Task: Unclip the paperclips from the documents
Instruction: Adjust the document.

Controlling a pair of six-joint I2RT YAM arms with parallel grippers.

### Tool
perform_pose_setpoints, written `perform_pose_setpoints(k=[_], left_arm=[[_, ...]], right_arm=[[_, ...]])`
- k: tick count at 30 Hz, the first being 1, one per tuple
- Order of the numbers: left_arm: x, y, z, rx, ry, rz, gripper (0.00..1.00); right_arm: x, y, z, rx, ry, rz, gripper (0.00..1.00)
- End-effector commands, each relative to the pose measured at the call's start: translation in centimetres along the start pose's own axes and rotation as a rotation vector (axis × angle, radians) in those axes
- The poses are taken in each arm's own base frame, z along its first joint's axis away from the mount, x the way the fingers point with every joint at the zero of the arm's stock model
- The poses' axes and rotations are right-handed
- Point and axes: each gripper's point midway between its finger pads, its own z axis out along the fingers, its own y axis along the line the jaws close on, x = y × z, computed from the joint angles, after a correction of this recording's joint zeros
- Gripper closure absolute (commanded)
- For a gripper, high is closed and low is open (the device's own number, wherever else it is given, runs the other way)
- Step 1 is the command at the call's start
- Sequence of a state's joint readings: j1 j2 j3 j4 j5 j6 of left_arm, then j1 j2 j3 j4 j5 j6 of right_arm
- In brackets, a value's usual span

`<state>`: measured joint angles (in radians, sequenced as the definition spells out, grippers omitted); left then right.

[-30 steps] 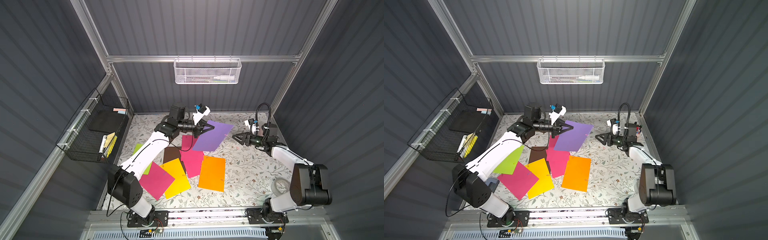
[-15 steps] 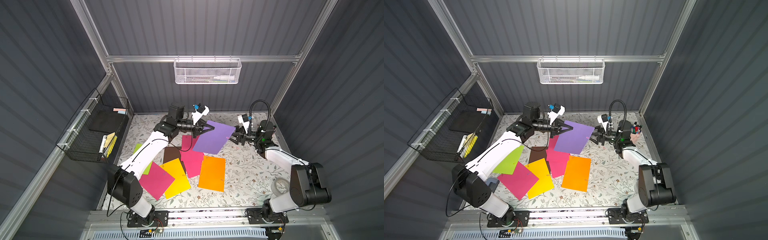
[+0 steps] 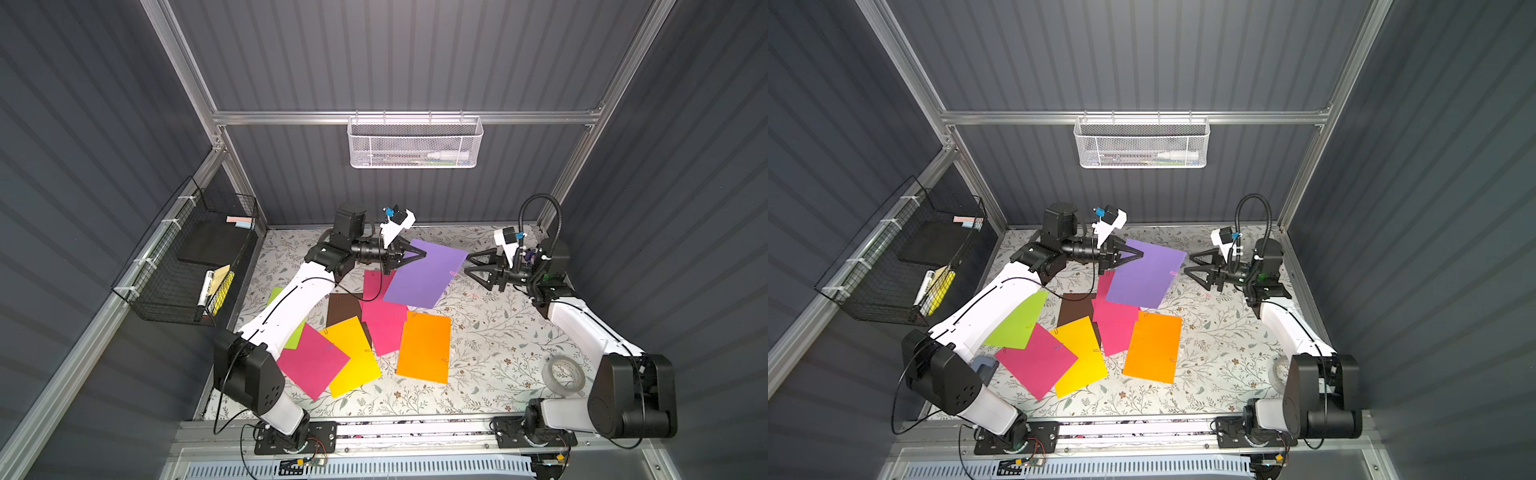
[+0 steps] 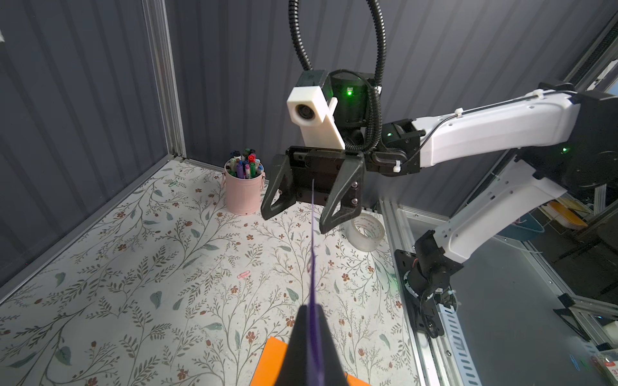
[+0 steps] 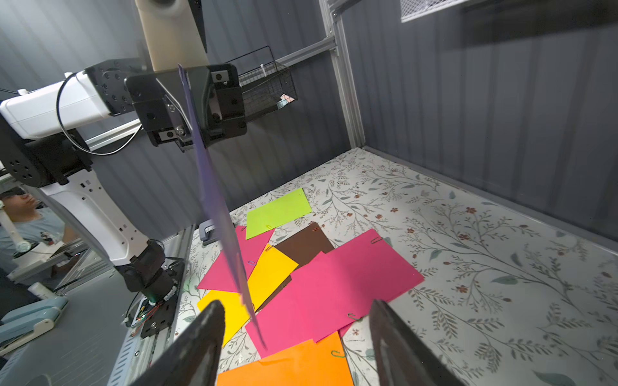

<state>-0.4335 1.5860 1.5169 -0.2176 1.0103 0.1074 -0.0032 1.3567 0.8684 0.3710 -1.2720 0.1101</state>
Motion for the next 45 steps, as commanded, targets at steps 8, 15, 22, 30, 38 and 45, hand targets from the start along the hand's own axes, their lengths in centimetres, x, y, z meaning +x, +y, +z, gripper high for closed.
perform_pose_setpoints(k=[8, 15, 22, 30, 38, 45], left_arm=[[-1.1, -1.2, -0.8, 0.037, -0.012, -0.003, 1.0], [-1.0, -1.4, -0.8, 0.054, -0.011, -0.008, 1.0], [-1.1, -1.0, -0.6, 0.045, -0.021, 0.012, 1.0], [-0.2, -0.1, -0.3, 0.016, -0.001, 0.014, 0.97], [1.7, -0.1, 0.4, 0.075, 0.032, -0.037, 0.53], [1.5, -0.2, 0.7, 0.1, 0.008, -0.042, 0.68]], right_arm=[[-0.6, 1.2, 2.5, -0.131, 0.005, -0.007, 0.26], [-3.0, 1.5, 3.7, -0.186, -0.029, -0.037, 0.26], [-3.7, 3.8, 5.5, -0.306, 0.014, -0.033, 0.44], [-3.8, 4.7, 5.8, -0.361, 0.042, -0.009, 0.98], [-4.5, 6.1, 5.6, -0.393, 0.071, -0.031, 1.0], [-4.8, 6.4, 6.1, -0.41, 0.076, -0.03, 1.0]])
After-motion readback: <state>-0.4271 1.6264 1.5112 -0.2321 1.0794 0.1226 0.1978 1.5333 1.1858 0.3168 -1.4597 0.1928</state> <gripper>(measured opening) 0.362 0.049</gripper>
